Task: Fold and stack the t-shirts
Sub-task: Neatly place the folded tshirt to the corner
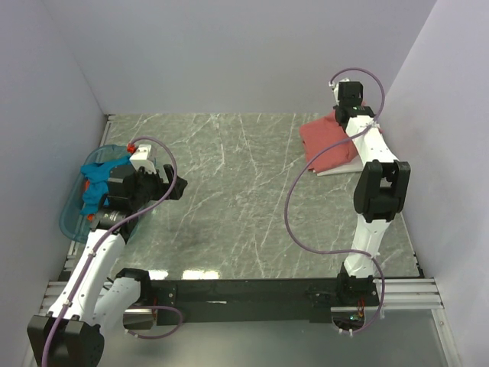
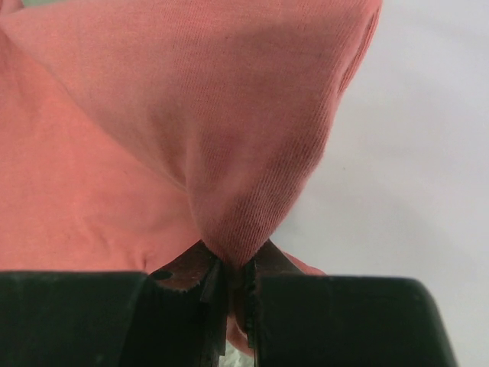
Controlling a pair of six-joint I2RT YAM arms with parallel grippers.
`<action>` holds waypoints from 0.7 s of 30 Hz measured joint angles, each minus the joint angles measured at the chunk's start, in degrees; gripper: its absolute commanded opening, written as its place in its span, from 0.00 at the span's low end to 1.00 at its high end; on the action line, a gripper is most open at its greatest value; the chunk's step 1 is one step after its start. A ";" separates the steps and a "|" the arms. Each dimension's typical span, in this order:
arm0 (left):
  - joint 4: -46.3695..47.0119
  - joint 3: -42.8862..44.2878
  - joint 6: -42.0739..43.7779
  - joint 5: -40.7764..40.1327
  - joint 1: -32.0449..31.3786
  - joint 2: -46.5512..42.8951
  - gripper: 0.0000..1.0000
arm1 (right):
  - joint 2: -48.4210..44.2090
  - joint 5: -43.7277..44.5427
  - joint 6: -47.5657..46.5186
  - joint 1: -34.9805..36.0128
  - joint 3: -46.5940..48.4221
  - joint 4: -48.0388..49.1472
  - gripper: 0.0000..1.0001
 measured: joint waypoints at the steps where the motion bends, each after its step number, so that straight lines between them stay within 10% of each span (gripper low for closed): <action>1: 0.00 0.00 0.00 0.00 0.00 0.11 0.95 | 0.04 0.00 0.00 -0.26 -0.24 0.13 0.00; 21: 0.00 0.00 0.02 0.00 0.00 0.59 0.95 | 0.98 0.44 0.26 -3.21 -2.51 2.29 0.00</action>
